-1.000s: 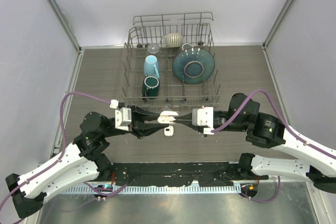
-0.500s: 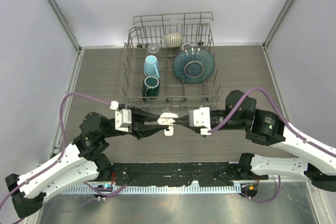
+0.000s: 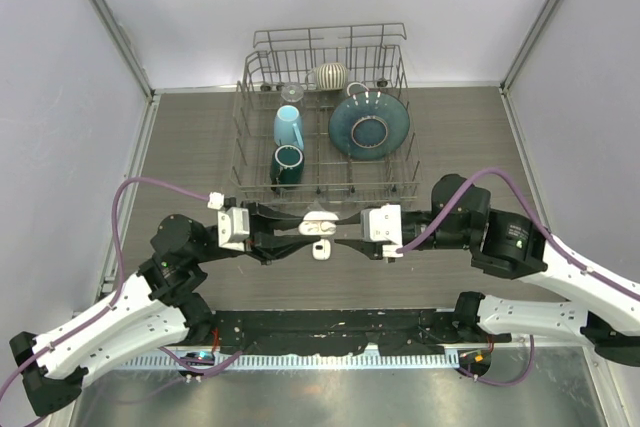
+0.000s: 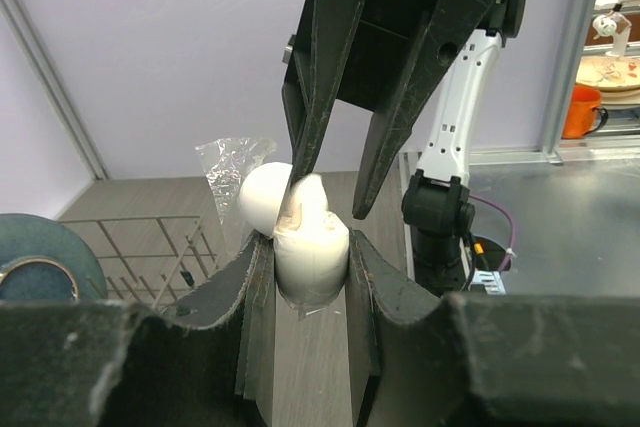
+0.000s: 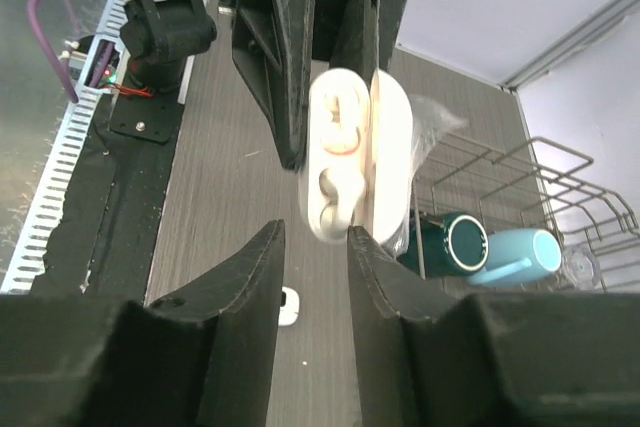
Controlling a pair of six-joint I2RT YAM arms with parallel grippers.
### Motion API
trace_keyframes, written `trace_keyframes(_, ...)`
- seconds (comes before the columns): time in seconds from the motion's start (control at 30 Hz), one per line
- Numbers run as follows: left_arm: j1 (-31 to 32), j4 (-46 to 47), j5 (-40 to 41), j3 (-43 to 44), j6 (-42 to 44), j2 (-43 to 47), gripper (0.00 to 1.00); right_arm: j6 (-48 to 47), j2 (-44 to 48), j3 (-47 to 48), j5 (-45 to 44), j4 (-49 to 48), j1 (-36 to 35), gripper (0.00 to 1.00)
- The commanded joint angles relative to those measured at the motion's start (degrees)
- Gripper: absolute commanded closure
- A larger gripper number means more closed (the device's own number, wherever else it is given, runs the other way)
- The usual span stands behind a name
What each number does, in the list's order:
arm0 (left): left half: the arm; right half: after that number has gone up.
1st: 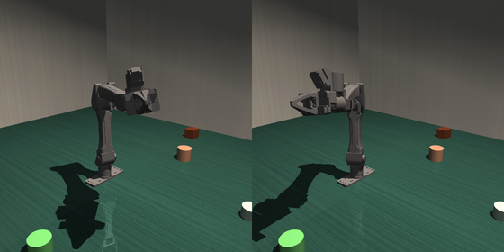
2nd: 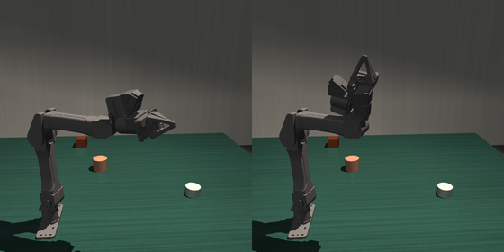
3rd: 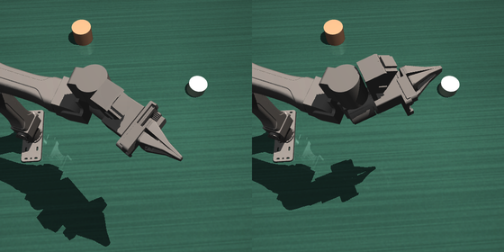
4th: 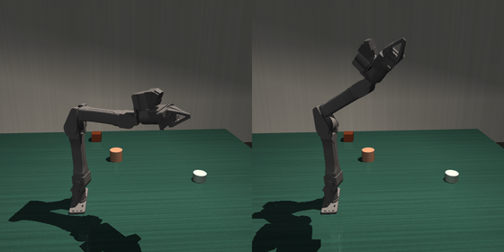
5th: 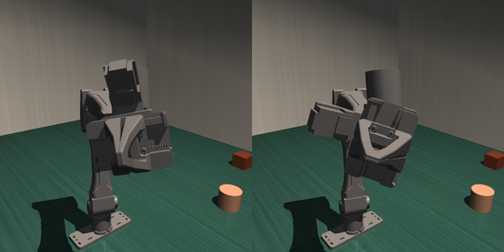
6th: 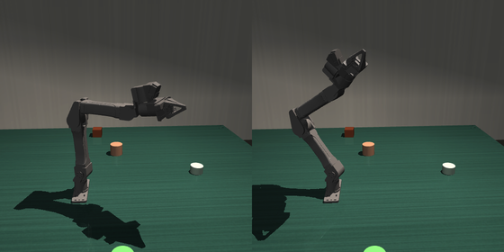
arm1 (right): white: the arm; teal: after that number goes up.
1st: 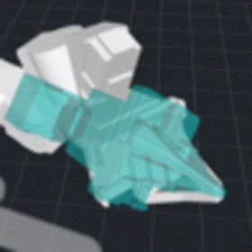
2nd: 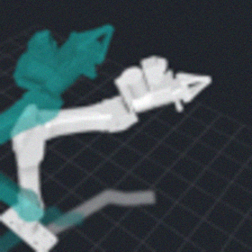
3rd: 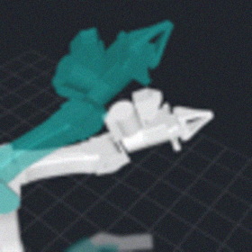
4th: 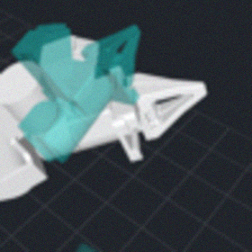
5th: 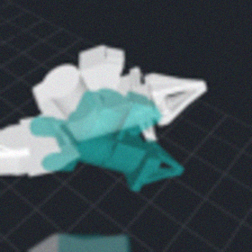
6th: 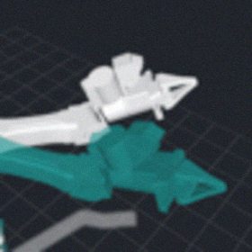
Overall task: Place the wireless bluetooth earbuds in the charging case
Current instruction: Place the earbud in the charging case, then close the charging case.
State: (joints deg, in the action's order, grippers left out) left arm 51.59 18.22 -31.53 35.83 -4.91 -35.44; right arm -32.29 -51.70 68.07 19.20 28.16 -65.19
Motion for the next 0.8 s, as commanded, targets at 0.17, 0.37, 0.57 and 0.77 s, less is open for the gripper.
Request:
trace_keyframes(0.17, -0.27, 5.25, 1.65, 0.64, 1.30, 0.29, 1.00, 2.59, 4.15, -2.51, -6.10, -5.83, -0.38, 0.58)
trace_keyframes(0.37, -0.27, 5.69, 3.05, -0.15, 1.48, -0.33, 1.00, 4.34, 5.20, -3.30, -9.44, -8.99, -0.38, 0.57)
trace_keyframes(0.57, -0.27, 6.21, 7.44, -2.70, 2.80, -0.86, 1.00, 18.82, 9.34, -5.76, -34.79, -24.52, -0.38, 0.43)
trace_keyframes(0.77, -0.27, 10.08, 5.87, -3.93, 2.62, -1.91, 1.00, 37.81, -5.83, 8.55, -52.84, -11.14, -0.38, 0.43)
